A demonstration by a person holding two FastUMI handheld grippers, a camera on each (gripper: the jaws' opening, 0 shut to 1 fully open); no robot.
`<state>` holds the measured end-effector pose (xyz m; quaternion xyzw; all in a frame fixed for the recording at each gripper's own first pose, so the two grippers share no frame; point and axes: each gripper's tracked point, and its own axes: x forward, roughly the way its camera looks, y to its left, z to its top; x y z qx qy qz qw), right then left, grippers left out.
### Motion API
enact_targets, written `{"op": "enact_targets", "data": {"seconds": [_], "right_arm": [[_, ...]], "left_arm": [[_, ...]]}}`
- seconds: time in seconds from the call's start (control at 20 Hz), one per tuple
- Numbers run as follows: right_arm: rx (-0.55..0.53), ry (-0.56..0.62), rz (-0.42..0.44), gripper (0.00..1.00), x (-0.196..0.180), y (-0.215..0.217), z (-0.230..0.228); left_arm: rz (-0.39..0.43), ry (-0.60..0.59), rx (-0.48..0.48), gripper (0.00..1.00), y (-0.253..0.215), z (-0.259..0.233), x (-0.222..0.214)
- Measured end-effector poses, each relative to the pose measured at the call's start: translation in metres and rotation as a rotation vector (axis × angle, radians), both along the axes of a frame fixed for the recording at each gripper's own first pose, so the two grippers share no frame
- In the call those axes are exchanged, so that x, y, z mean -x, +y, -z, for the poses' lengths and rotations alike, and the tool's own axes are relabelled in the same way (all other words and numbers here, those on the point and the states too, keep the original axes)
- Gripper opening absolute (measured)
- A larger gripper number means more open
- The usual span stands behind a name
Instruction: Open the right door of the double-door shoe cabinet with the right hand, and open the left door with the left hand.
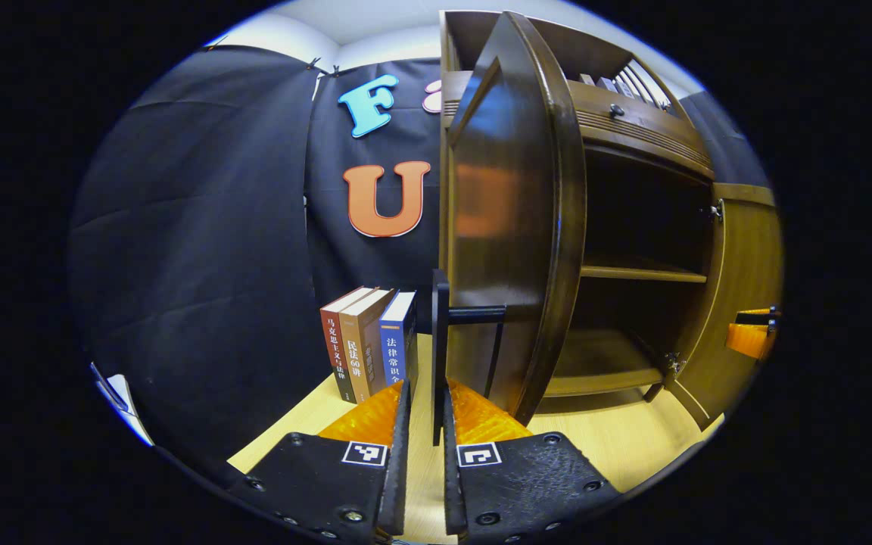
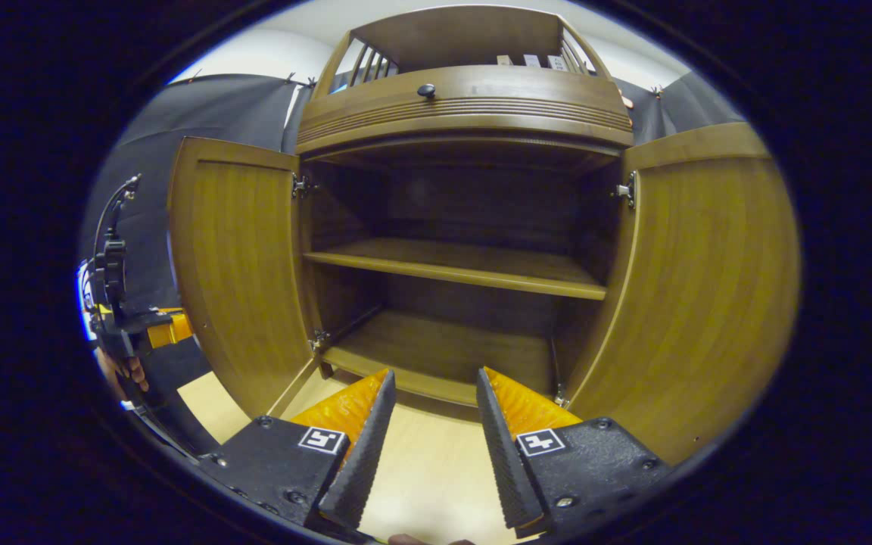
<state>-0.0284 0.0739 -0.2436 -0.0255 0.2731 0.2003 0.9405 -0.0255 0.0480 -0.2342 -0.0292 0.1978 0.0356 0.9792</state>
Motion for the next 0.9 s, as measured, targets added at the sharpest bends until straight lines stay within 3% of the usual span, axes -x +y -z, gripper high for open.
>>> {"op": "enact_targets", "data": {"seconds": [0.55, 0.6, 0.65, 0.75, 0.8, 0.85, 0.9], "right_arm": [[0.027, 0.001, -0.007, 0.69, -0.005, 0.018, 0.005], [0.032, -0.001, -0.007, 0.69, -0.006, 0.019, 0.005], [0.036, 0.001, -0.007, 0.69, -0.004, 0.021, 0.006], [0.04, 0.004, -0.009, 0.69, -0.002, 0.024, 0.008], [0.042, 0.004, -0.009, 0.69, -0.001, 0.025, 0.008], [0.044, 0.005, -0.009, 0.69, -0.002, 0.025, 0.008], [0.044, 0.004, -0.008, 0.69, -0.002, 0.025, 0.007]], "left_arm": [[0.0, -0.007, 0.023, 0.2, 0.04, -0.002, 0.013], [0.002, 0.0, 0.016, 0.36, 0.046, -0.001, 0.015], [-0.001, 0.006, 0.011, 0.17, 0.049, -0.001, 0.017], [-0.02, 0.011, -0.013, 0.45, 0.062, -0.001, 0.021], [-0.044, 0.014, -0.037, 0.45, 0.072, -0.001, 0.025], [-0.068, 0.018, -0.059, 0.23, 0.081, -0.001, 0.026], [-0.093, 0.022, -0.071, 0.37, 0.088, -0.001, 0.03]]}}
